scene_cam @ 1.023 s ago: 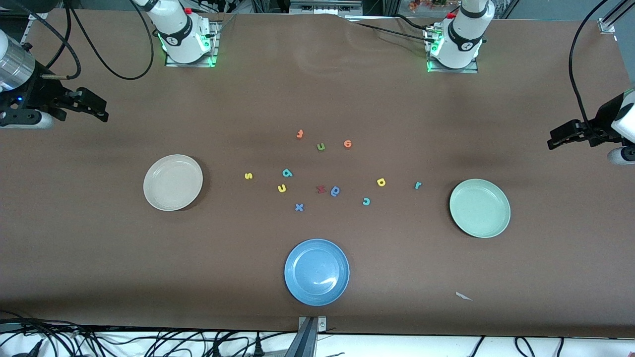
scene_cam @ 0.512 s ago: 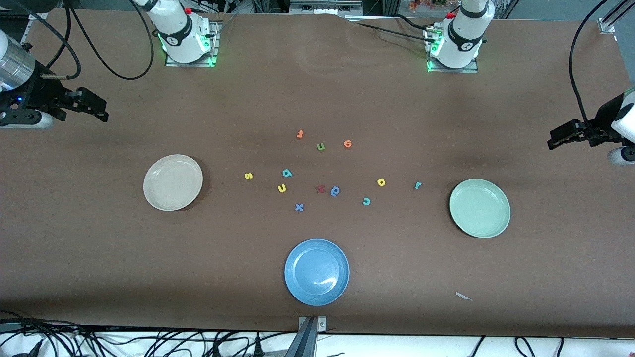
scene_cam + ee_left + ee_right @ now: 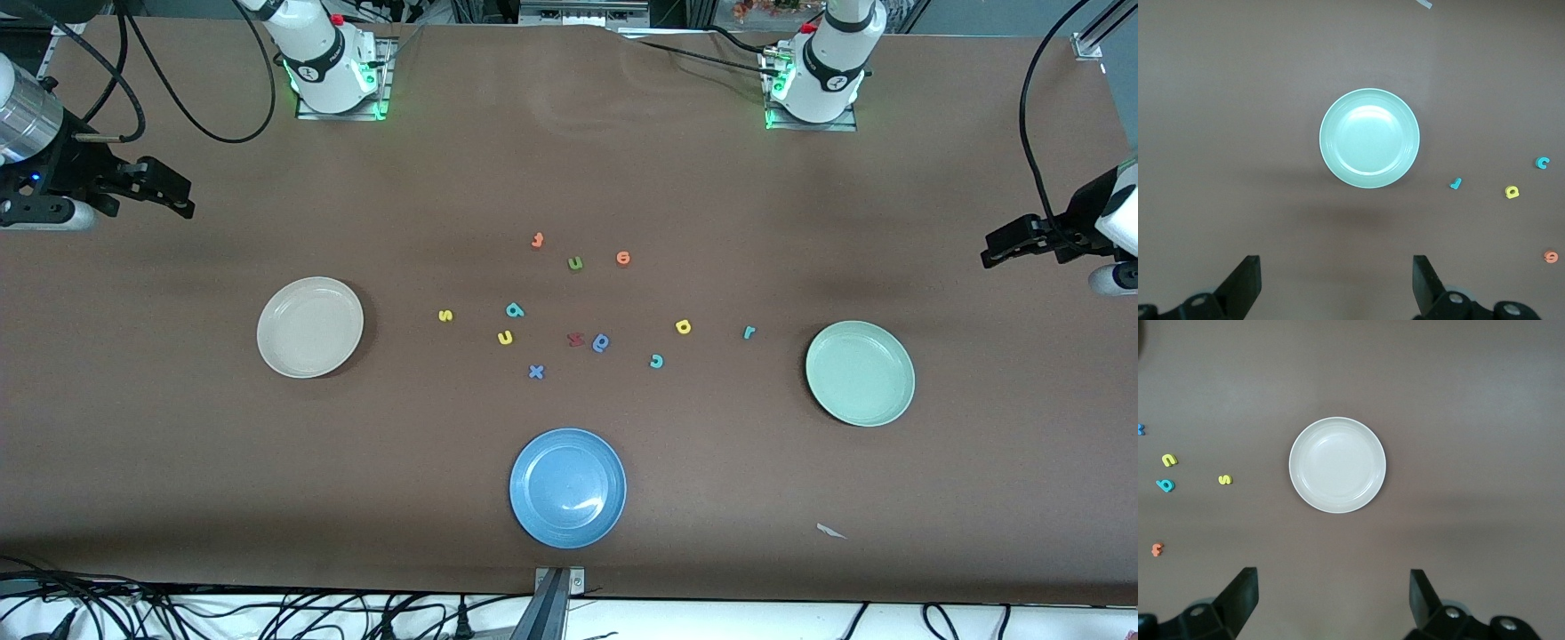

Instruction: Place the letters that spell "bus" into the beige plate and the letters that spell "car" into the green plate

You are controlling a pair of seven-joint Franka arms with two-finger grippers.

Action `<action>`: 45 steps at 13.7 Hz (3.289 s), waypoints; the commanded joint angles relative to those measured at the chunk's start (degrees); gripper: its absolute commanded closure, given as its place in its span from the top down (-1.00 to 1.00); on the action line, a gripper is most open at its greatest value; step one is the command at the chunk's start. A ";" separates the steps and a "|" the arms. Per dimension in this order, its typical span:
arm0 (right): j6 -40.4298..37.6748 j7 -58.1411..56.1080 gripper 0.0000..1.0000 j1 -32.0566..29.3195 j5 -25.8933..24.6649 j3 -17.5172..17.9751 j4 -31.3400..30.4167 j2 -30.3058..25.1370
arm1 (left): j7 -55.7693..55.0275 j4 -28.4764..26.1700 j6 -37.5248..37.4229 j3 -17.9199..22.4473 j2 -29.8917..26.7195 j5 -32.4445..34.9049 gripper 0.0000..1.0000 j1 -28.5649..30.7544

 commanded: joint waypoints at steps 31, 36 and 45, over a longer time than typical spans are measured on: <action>-1.08 -0.55 1.00 -0.63 -0.36 0.64 0.64 -0.56 | 0.84 0.07 -0.58 -0.39 -0.40 1.75 1.00 0.50; -1.08 -0.55 1.00 -0.63 -0.36 0.64 0.64 -0.56 | 0.84 0.07 -0.58 -0.39 -0.40 1.75 1.00 0.50; -2.13 -0.11 1.00 0.33 -1.06 3.26 0.72 -0.04 | 0.84 0.07 -0.05 -0.39 0.21 1.57 1.00 0.32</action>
